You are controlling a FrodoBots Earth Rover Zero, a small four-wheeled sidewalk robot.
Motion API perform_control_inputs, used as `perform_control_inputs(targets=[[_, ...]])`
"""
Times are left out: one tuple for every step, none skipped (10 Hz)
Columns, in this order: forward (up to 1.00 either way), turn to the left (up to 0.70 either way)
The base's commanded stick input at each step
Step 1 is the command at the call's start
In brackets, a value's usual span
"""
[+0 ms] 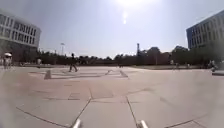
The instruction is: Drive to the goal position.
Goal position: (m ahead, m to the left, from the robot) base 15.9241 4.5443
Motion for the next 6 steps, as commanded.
perform_control_inputs(targets=[[0.70, 0.00], [0.70, 0.00], [0.70, 0.00], [0.70, 0.00], [0.70, 0.00], [0.70, 0.00]])
